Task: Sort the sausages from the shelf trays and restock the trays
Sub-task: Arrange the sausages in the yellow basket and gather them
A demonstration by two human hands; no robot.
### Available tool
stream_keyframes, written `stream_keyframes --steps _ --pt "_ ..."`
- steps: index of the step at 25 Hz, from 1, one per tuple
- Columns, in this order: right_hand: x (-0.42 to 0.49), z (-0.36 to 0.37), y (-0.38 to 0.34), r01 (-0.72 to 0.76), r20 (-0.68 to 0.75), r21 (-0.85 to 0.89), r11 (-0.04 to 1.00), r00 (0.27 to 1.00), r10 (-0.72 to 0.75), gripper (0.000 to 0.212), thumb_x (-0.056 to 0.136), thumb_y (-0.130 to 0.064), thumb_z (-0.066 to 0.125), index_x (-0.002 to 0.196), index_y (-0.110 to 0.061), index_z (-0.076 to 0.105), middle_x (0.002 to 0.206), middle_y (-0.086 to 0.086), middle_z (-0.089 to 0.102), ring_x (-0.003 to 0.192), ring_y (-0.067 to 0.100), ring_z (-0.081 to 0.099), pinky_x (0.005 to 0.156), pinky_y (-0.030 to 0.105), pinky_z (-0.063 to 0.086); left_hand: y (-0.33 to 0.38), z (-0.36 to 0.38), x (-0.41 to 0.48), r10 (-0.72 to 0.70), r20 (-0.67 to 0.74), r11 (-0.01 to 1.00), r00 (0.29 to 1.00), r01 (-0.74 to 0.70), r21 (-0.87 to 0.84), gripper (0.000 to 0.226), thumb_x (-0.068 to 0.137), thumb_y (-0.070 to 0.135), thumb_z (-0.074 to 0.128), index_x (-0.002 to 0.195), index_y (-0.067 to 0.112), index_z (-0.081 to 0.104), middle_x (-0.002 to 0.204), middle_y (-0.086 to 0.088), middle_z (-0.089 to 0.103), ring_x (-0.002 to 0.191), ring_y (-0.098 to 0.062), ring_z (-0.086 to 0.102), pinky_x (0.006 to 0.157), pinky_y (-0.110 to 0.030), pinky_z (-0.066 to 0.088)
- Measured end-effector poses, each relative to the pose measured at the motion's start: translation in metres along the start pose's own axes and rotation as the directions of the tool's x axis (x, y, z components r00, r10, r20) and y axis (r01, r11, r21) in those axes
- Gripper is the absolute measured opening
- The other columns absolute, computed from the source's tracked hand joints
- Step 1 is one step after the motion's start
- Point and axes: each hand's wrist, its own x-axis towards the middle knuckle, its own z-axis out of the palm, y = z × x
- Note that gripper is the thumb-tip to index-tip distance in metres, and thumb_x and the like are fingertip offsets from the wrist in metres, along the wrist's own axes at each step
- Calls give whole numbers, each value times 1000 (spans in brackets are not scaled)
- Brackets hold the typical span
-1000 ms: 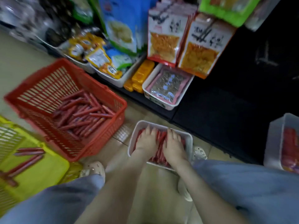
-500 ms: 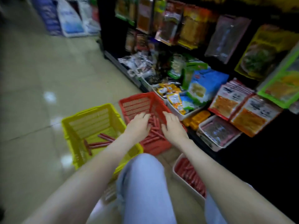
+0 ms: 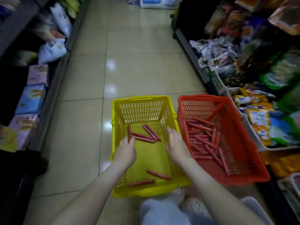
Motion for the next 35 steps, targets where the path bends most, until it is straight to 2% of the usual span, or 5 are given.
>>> stream_keyframes --steps 12,20,27,31,35 --pt "155 227 54 -125 374 -45 991 918 133 90 92 -32 55 149 -29 -14 159 11 -4 146 30 0 117 43 11 -58 194 158 -221 255 972 941 190 142 76 98 29 42 151 12 -10 151 -36 -7 143 -45 -3 118 -43 1" --pt "152 241 51 -254 234 -32 967 938 254 94 87 -39 61 151 -17 -4 155 16 12 143 31 10 115 42 12 -35 200 145 54 178 991 983 -75 113 44 99 30 34 136 10 45 144 -24 35 134 -34 32 109 -38 27" --pt "145 254 54 -497 290 393 773 865 409 60 80 -18 69 134 -5 45 123 17 53 116 34 51 101 39 39 -10 206 153 -335 73 762 939 315 -566 32 89 13 58 118 1 51 114 -20 57 110 -35 52 89 -32 36" --pt "146 255 53 -578 287 542 610 809 512 35 88 -24 60 119 -9 54 109 18 62 103 36 59 92 48 46 1 198 160 -525 207 611 825 535 -583 36 89 13 61 113 1 38 111 -20 61 104 -36 59 70 -30 36" --pt "146 246 57 -349 276 193 917 916 291 63 93 -22 54 149 -25 24 146 13 30 133 32 29 108 38 26 -4 190 167 -532 372 699 761 643 -313 62 83 34 64 128 5 33 122 -16 56 114 -33 55 85 -33 43"
